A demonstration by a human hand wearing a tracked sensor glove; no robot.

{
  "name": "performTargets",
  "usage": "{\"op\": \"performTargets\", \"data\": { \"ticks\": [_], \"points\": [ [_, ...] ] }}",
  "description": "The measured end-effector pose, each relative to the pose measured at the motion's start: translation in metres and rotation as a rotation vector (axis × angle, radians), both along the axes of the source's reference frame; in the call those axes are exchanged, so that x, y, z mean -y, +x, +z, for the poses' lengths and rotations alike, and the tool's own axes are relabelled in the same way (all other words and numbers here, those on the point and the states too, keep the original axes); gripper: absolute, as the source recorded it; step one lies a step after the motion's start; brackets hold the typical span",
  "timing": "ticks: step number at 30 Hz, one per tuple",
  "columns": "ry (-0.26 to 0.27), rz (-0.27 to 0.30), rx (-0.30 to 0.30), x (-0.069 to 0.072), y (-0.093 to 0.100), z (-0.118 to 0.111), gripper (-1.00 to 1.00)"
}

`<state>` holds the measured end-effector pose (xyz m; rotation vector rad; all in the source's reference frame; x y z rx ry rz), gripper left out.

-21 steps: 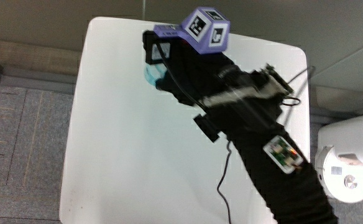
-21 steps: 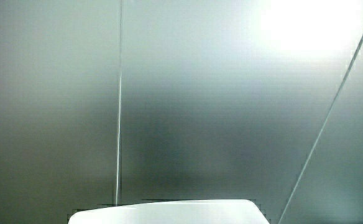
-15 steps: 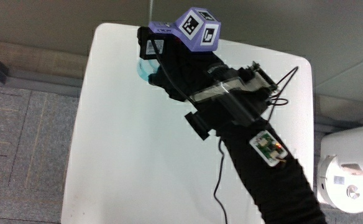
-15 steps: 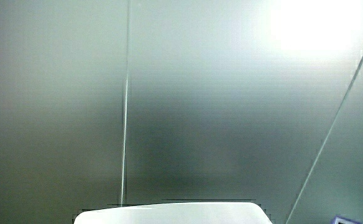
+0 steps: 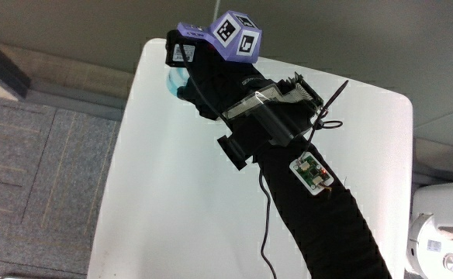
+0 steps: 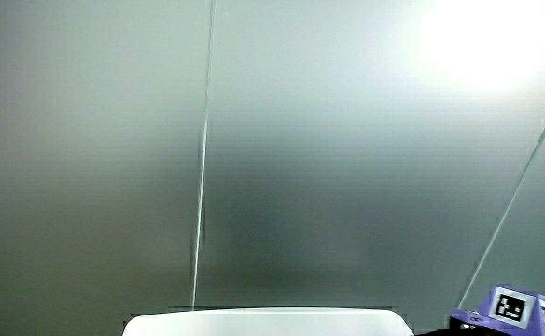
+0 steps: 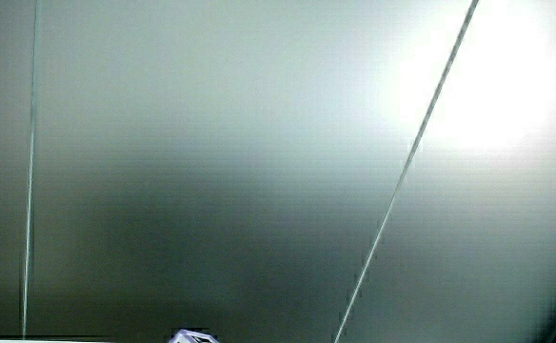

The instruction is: Place cleaning spray

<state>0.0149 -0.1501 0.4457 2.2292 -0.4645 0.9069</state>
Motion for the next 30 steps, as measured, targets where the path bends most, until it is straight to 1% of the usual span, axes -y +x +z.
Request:
{"op": "performTargets", "data": {
  "ticks": [1, 2, 4, 5, 6, 7, 8, 9, 10, 11, 12, 14, 16, 17, 18, 19, 20, 22, 23, 24, 25, 28, 29, 30],
  "points": [
    [-0.005, -0.003, -0.001, -0.001, -0.001, -0.002, 0.00],
    [0.003, 0.001, -0.008, 0.000, -0.002, 0.002, 0.00],
    [-0.005, -0.009, 0.005, 0.000, -0.006, 0.003, 0.00],
    [-0.002, 0.006, -0.011, 0.000, -0.007, 0.007, 0.00],
    [-0.041, -0.004, -0.050, 0.002, -0.009, 0.008, 0.00],
    [-0.015, -0.008, -0.028, 0.000, -0.010, 0.008, 0.00],
    [-0.014, -0.005, -0.047, 0.001, -0.011, 0.013, 0.00],
    [-0.020, -0.005, -0.055, 0.001, -0.012, 0.013, 0.00],
    [-0.036, -0.006, -0.046, 0.002, -0.013, 0.016, 0.00],
    [-0.034, -0.005, -0.042, 0.002, -0.014, 0.016, 0.00],
    [-0.037, -0.011, -0.063, 0.002, -0.014, 0.020, 0.00],
    [-0.043, -0.006, -0.084, 0.003, -0.015, 0.027, 0.00],
    [-0.066, -0.015, -0.084, 0.001, -0.016, 0.028, 0.00],
    [-0.075, -0.008, -0.110, 0.002, -0.016, 0.032, 0.00],
    [-0.080, -0.004, -0.115, 0.002, -0.016, 0.039, 0.00],
    [-0.087, -0.006, -0.106, 0.000, -0.015, 0.037, 0.00],
    [-0.091, 0.004, -0.118, 0.000, -0.014, 0.043, 0.00],
    [-0.080, 0.027, -0.107, -0.002, -0.012, 0.042, 0.00],
    [-0.083, 0.023, -0.100, -0.002, -0.013, 0.042, 0.00],
    [-0.069, 0.031, -0.110, -0.001, -0.013, 0.042, 0.00],
    [-0.067, 0.029, -0.107, -0.002, -0.013, 0.041, 0.00],
    [-0.074, 0.035, -0.112, -0.002, -0.011, 0.040, 0.00],
    [-0.089, 0.050, -0.135, -0.001, -0.010, 0.046, 0.00],
    [-0.089, 0.043, -0.130, -0.001, -0.009, 0.046, 0.00]
  ]
}}
